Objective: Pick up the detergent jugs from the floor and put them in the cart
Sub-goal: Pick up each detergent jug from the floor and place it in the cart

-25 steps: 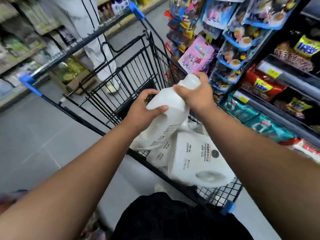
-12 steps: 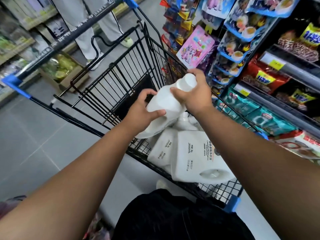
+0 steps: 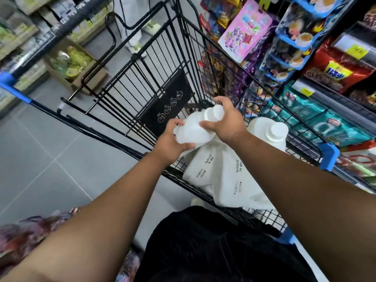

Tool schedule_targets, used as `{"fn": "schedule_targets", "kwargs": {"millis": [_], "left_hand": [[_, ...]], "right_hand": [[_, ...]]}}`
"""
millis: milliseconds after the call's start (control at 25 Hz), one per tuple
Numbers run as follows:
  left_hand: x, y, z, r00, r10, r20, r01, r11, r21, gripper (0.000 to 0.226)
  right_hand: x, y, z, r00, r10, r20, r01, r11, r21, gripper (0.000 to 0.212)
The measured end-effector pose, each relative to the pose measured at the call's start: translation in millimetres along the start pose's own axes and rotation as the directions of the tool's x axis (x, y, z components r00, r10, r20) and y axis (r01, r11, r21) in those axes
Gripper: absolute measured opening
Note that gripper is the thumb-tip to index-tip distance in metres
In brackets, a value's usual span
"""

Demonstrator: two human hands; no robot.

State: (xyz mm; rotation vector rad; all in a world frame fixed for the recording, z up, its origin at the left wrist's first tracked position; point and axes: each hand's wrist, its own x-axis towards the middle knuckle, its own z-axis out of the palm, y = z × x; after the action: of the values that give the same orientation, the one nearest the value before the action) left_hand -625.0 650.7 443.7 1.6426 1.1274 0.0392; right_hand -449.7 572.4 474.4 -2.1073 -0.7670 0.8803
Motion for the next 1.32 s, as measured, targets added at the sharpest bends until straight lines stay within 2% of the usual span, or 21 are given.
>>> {"fn": "schedule_targets", "kwargs": {"millis": [160, 320, 440, 600, 680, 800, 920, 1120, 1320], "left_hand": [[2, -11, -2, 1.0, -0.019, 0.019, 0.018, 0.999, 0.028, 0.067], [-2, -4, -10, 0.997, -0.023, 0.078, 0.015, 0.995, 0.102, 0.082], [-14, 1, -19, 0.999, 0.016, 0.03, -0.02, 0.993, 0.12, 0.084], [-43, 25, -25, 0.991, 0.126, -0.036, -0.123, 0.99, 0.075, 0.078], [-63, 41, -21, 0.983, 0.18, -0.032, -0.176, 0.978, 0.111, 0.08], [-89, 55, -3, 0.965, 0.242, -0.1, -0.226, 0.962, 0.15, 0.075], [-117, 76, 33, 0.942, 0.32, -0.1, -0.305, 0.943, 0.136, 0.07], [-165, 115, 123, 0.901, 0.432, 0.023, -0.433, 0.9, 0.042, 0.068], [-225, 164, 256, 0.797, 0.542, 0.267, -0.57, 0.821, 0.033, 0.063]], "right_hand": [[3, 4, 4, 1.0, -0.02, 0.02, 0.021, 0.999, -0.031, 0.068], [-3, 6, 0, 0.997, -0.03, 0.071, 0.032, 0.999, -0.02, 0.079], [-16, 5, -8, 0.994, -0.045, 0.104, 0.041, 0.998, 0.036, 0.084], [-39, 8, -31, 0.996, -0.074, 0.049, 0.069, 0.994, 0.087, 0.08], [-52, 14, -49, 0.996, -0.092, 0.013, 0.09, 0.991, 0.103, 0.077], [-80, 26, -77, 0.994, -0.09, -0.056, 0.096, 0.988, 0.122, 0.071], [-122, 49, -114, 0.99, -0.093, -0.11, 0.107, 0.986, 0.125, 0.066], [-213, 107, -186, 0.968, -0.025, -0.249, 0.08, 0.974, 0.211, 0.067], [-349, 188, -273, 0.879, 0.096, -0.467, 0.045, 0.958, 0.282, 0.064]]}}
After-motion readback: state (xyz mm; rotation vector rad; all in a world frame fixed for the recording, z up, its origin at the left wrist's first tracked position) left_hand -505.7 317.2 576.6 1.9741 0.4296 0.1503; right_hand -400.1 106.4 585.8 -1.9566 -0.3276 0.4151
